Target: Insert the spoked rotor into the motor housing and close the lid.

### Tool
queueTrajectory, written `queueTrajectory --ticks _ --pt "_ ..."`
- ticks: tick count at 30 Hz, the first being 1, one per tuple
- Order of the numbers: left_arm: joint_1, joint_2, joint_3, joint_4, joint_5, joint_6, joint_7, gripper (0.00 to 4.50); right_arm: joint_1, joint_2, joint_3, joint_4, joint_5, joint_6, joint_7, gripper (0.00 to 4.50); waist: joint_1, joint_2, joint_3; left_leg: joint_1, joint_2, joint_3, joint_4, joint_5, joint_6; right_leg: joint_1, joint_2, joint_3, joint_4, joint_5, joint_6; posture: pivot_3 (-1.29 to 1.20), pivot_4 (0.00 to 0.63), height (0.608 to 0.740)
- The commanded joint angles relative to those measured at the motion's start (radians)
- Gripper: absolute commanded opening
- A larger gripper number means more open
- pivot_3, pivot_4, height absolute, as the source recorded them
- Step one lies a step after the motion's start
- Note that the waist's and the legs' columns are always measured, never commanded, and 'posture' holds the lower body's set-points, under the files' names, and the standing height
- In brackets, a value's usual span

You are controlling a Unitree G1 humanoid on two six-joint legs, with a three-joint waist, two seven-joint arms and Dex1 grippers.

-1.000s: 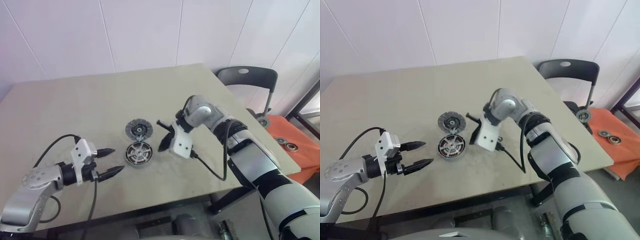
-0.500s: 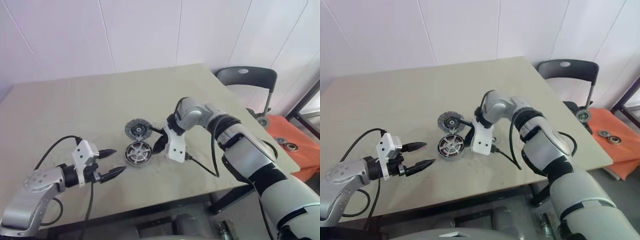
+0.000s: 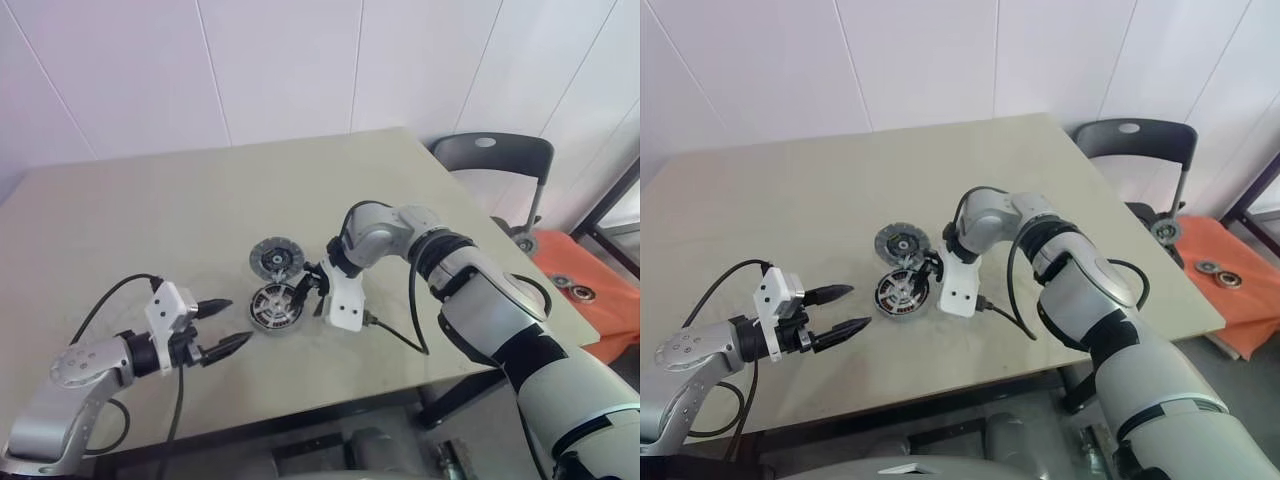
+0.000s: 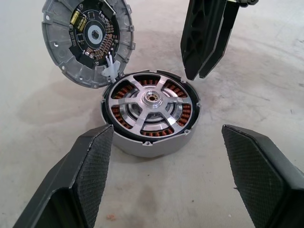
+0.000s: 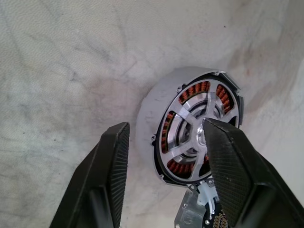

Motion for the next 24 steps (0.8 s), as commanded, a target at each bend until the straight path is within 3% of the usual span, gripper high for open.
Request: queueTrajectory --ticks 1,24 --pt "-0.004 -0.002 0.018 -0.023 -0.006 -0.013 0.008 3.88 -0.039 0.012 0.009 -0.001 -0.012 -0.006 -0.028 2.59 0.0 0.0 0.0 0.0 0.0 0.0 0.0 0.0 0.0 0.0 0.0 0.0 0.0 0.0 0.0 0.0 0.0 0.74" --pt "0.009 -0.019 0.01 -0.042 -0.007 -0.008 0.036 3.88 -0.083 0.056 0.084 0.071 -0.157 0.072 -0.155 2.59 0.0 -0.001 -0.001 0.0 0.0 0.0 0.0 0.0 0.0 0.0 0.0 0.0 0.001 0.0 0.0 0.0 0.0 0.74"
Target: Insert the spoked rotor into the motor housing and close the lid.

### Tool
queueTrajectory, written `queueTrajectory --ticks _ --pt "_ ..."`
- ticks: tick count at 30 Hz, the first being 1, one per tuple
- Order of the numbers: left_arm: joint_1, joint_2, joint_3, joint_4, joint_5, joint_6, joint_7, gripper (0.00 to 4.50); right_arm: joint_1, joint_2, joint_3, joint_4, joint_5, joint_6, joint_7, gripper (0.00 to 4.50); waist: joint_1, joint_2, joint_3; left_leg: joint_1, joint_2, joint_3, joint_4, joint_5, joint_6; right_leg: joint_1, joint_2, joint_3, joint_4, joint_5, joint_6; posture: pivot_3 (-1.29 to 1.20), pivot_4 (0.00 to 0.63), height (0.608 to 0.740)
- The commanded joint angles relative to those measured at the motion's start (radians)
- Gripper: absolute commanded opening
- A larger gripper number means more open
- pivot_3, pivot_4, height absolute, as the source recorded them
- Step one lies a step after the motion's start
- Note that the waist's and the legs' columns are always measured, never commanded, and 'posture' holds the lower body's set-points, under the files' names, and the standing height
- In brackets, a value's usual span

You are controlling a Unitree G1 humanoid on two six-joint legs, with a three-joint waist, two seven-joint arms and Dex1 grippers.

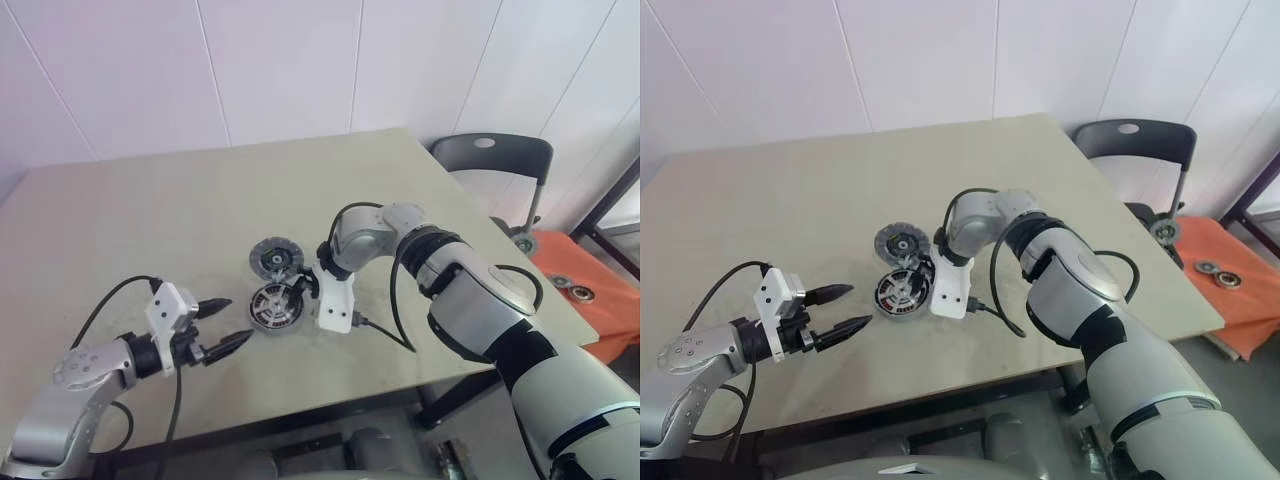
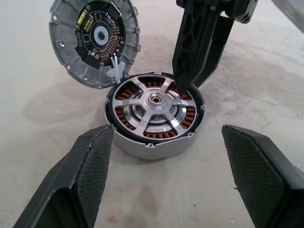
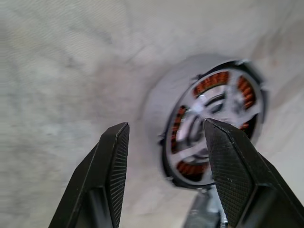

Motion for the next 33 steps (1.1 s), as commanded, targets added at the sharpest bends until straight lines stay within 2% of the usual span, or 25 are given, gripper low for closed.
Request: queueTrajectory --ticks 1,9,19,22,28,33 --pt "0.0 0.0 0.011 -0.034 -0.007 -0.007 0.006 3.88 -0.033 0.006 -0.004 0.008 -0.003 0.002 -0.011 2.59 0.0 0.0 0.0 0.0 0.0 0.0 0.0 0.0 0.0 0.0 0.0 0.0 0.0 0.0 0.0 0.0 0.0 0.74" --pt "0.004 -0.004 0.011 -0.039 -0.009 -0.008 0.013 3.88 -0.033 0.02 0.009 0.019 -0.038 0.037 -0.038 2.59 0.0 0.0 0.0 0.0 0.0 0.0 0.0 0.0 0.0 0.0 0.0 0.0 0.0 0.0 0.0 0.0 0.0 0.74" --pt "0.006 -0.011 0.009 -0.043 -0.008 -0.008 0.025 3.88 -0.03 0.043 0.005 0.04 -0.037 0.077 -0.006 2.59 -0.002 -0.001 -0.001 0.004 0.0 0.0 -0.001 0.0 0.0 0.005 0.0 0.0 -0.001 0.0 0.0 0.0 0.0 0.74" --pt "0.006 -0.013 0.011 -0.043 -0.008 -0.007 0.026 3.88 -0.032 0.043 0.004 0.041 -0.034 0.068 0.001 2.02 -0.002 0.0 0.0 0.012 0.0 0.0 -0.003 0.0 0.0 0.012 0.0 0.0 -0.003 -0.001 -0.001 0.0 0.0 0.74" --pt "0.007 -0.015 0.013 -0.042 -0.01 -0.007 0.029 3.88 -0.032 0.044 0.001 0.038 -0.032 0.062 0.0 0.1 -0.002 -0.002 -0.001 0.015 0.0 0.0 -0.003 0.0 0.0 0.016 0.0 0.0 -0.006 -0.002 -0.003 0.0 0.0 0.74" --pt "0.005 -0.016 0.015 -0.04 -0.011 -0.007 0.032 3.88 -0.033 0.045 0.001 0.038 -0.032 0.06 0.001 0.03 -0.002 -0.001 0.0 0.014 0.0 0.0 -0.002 0.0 0.0 0.014 0.0 0.0 -0.003 -0.002 -0.003 0.0 0.0 0.74"
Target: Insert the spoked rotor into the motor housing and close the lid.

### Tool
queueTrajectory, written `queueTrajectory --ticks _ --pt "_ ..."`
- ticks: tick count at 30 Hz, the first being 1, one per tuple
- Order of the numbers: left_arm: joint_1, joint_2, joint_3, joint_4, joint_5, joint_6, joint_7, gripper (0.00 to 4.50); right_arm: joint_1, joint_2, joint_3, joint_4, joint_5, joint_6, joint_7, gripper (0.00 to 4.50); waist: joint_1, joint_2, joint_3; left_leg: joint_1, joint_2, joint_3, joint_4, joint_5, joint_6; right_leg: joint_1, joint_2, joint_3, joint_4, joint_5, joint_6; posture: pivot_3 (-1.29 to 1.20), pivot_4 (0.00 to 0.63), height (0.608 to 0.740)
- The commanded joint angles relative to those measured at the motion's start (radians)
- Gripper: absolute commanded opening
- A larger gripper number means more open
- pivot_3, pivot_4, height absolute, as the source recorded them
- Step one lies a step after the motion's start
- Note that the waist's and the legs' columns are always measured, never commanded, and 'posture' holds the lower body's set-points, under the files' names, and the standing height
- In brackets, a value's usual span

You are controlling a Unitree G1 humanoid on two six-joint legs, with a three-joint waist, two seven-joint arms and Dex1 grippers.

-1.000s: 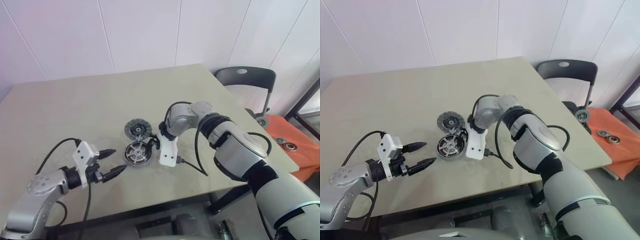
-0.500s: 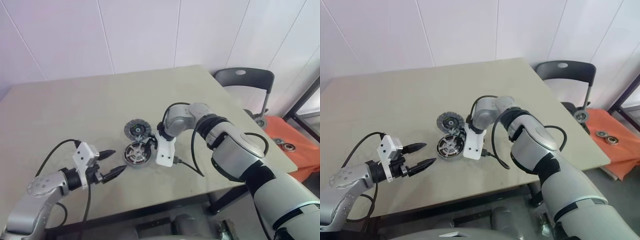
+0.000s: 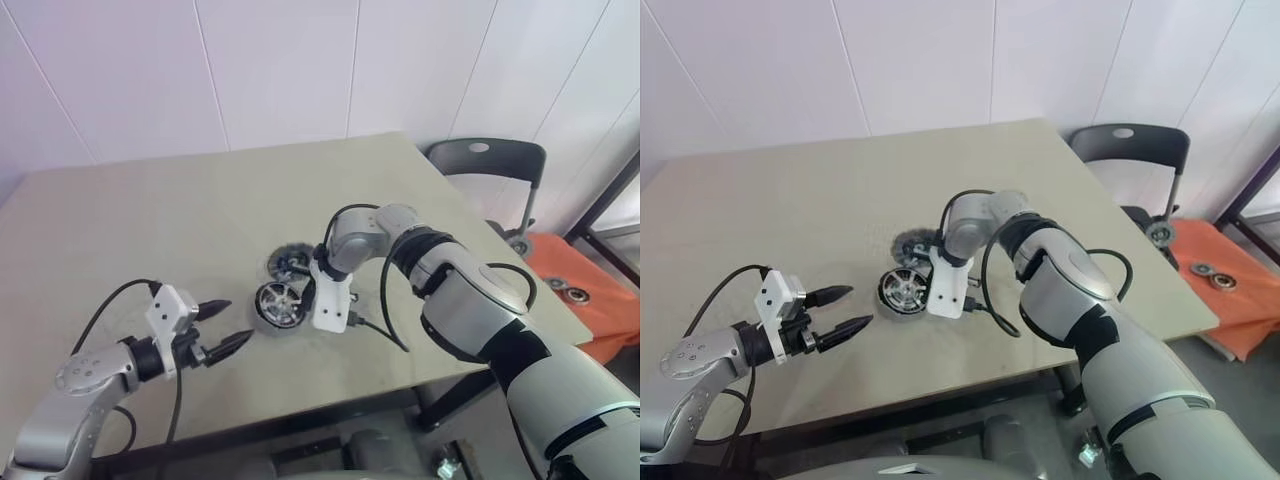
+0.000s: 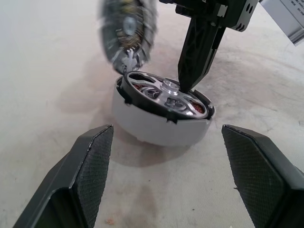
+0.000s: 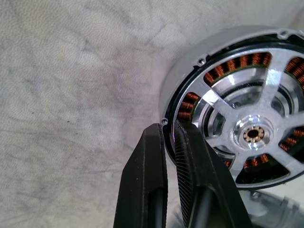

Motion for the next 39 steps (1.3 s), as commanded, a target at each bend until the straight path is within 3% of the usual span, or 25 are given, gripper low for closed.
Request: queueTrajectory --ticks 1,8,10,14,17,28,39 --pt "-0.014 0.003 0.015 -0.031 -0.011 -0.007 0.003 3.88 -0.018 0.009 -0.01 -0.005 0.013 -0.008 -0.006 0.03 0.001 0.001 0.001 0.0 0.0 0.0 0.0 0.0 0.0 0.0 0.0 0.0 0.0 0.0 0.0 0.0 0.0 0.74" --pt "-0.023 0.001 0.012 -0.02 -0.009 -0.01 0.003 3.88 -0.029 0.017 -0.039 0.003 0.063 0.0 0.06 0.03 0.001 0.002 0.001 0.0 0.0 0.0 0.0 0.0 0.0 0.0 0.0 0.0 0.0 0.0 0.0 0.0 0.0 0.74" --pt "-0.028 -0.001 0.008 -0.016 -0.007 -0.012 0.003 3.88 -0.027 0.026 -0.078 0.011 0.13 0.044 0.172 0.03 0.001 0.002 0.001 0.0 0.0 0.0 0.0 0.0 0.0 0.0 0.0 0.0 0.0 0.0 0.0 0.0 0.0 0.74" --pt "-0.039 -0.005 0.002 -0.005 -0.002 -0.014 0.003 3.88 0.005 0.051 -0.185 -0.032 0.353 0.208 0.557 0.03 0.002 0.002 0.002 -0.001 0.0 0.0 0.0 0.0 0.0 0.0 0.0 0.0 0.0 0.001 0.003 0.0 0.0 0.74" --pt "-0.048 -0.009 -0.005 0.004 0.002 -0.017 0.003 3.88 0.024 0.03 -0.211 -0.115 0.403 0.358 0.691 0.03 0.003 0.003 0.002 -0.001 0.0 -0.002 0.001 0.0 0.0 0.0 0.0 -0.001 0.0 0.002 0.003 0.0 0.0 0.74" --pt "-0.09 -0.02 -0.032 0.034 0.012 -0.022 -0.003 3.88 0.082 -0.091 -0.11 -0.346 0.381 0.646 0.724 0.03 0.004 0.003 0.002 -0.003 0.0 -0.002 0.0 0.0 0.0 -0.001 0.0 -0.002 -0.002 0.001 0.003 0.0 0.0 0.74" --pt "-0.114 -0.024 -0.047 0.052 0.019 -0.021 -0.013 3.88 0.105 -0.115 0.087 -0.514 0.583 1.081 0.724 0.03 0.008 0.002 0.002 -0.003 0.0 -0.002 0.0 0.0 0.0 -0.001 0.0 -0.002 -0.003 0.001 0.003 0.0 0.0 0.74"
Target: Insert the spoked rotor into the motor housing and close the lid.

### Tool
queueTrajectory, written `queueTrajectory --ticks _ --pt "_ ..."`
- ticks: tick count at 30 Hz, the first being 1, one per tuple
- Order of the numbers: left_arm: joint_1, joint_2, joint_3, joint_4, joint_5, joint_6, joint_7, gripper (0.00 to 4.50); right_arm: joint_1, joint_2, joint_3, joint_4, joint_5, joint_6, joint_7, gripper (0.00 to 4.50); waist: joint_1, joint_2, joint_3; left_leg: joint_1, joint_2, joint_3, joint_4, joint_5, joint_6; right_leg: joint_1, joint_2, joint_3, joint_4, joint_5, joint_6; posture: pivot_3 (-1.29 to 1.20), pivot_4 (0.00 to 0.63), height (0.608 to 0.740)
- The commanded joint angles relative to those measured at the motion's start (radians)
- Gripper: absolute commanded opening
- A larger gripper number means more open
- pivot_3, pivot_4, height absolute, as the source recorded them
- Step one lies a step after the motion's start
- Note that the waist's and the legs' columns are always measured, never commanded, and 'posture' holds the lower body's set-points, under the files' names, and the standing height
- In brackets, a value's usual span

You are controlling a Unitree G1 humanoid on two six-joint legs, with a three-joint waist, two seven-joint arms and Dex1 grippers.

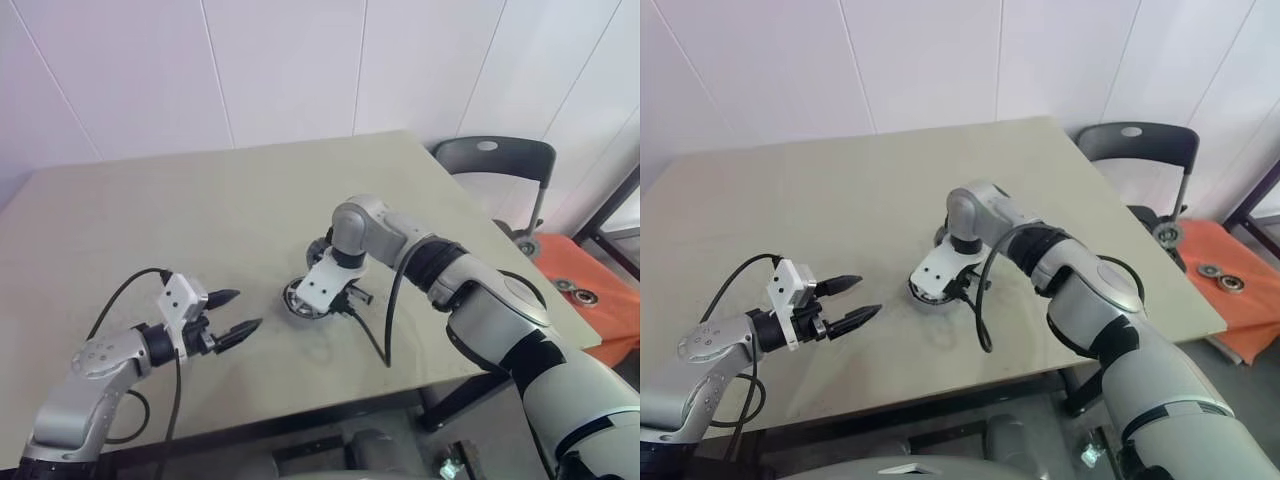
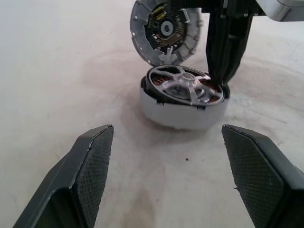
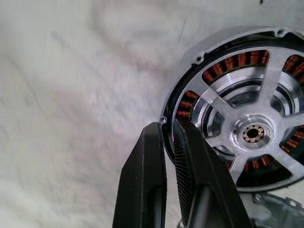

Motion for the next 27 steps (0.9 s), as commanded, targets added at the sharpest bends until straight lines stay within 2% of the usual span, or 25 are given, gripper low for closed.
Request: queueTrajectory --ticks 1,8,19,21,24,27 --pt "-0.011 -0.001 0.002 -0.011 -0.001 -0.017 -0.002 3.88 -0.008 0.034 0.025 -0.023 0.068 0.166 0.009 0.03 0.0 0.0 0.0 0.0 0.0 0.0 0.0 0.0 0.0 0.0 0.0 0.0 0.0 0.0 0.0 0.0 0.0 0.74" --pt "0.007 -0.002 0.007 -0.026 -0.001 -0.012 0.002 3.88 -0.007 0.163 -0.055 0.057 0.036 0.388 -0.002 0.03 -0.011 -0.001 -0.001 0.001 0.0 0.0 -0.001 0.0 0.0 0.0 0.001 0.0 0.0 0.0 0.0 0.0 0.0 0.74" --pt "0.018 -0.005 0.007 -0.032 -0.001 -0.014 0.01 3.88 0.014 0.188 -0.11 0.137 -0.078 0.195 -0.104 0.03 -0.018 -0.001 -0.001 0.007 0.001 0.0 0.001 0.0 0.0 0.002 0.002 0.0 0.001 -0.002 -0.003 0.0 0.0 0.74" --pt "0.015 -0.005 0.005 -0.029 0.0 -0.015 0.01 3.88 0.013 0.197 -0.121 0.153 -0.091 0.188 -0.109 0.75 -0.025 -0.001 -0.001 0.01 0.001 0.0 0.0 0.0 0.0 0.003 0.002 0.0 0.001 -0.002 -0.003 0.0 0.0 0.74" --pt "0.012 -0.005 0.004 -0.027 -0.001 -0.015 0.009 3.88 0.008 0.208 -0.139 0.162 -0.097 0.214 -0.102 1.59 -0.04 -0.002 -0.002 0.01 0.001 0.0 0.0 0.0 0.0 0.003 0.002 0.0 0.002 -0.002 -0.003 0.0 0.0 0.74" --pt "0.011 -0.004 0.004 -0.025 -0.002 -0.015 0.005 3.88 -0.004 0.204 -0.153 0.161 -0.104 0.195 -0.104 1.59 -0.042 -0.002 -0.002 0.013 0.001 0.0 0.0 0.0 0.0 0.003 0.002 0.0 0.002 -0.001 -0.004 0.0 0.0 0.74"
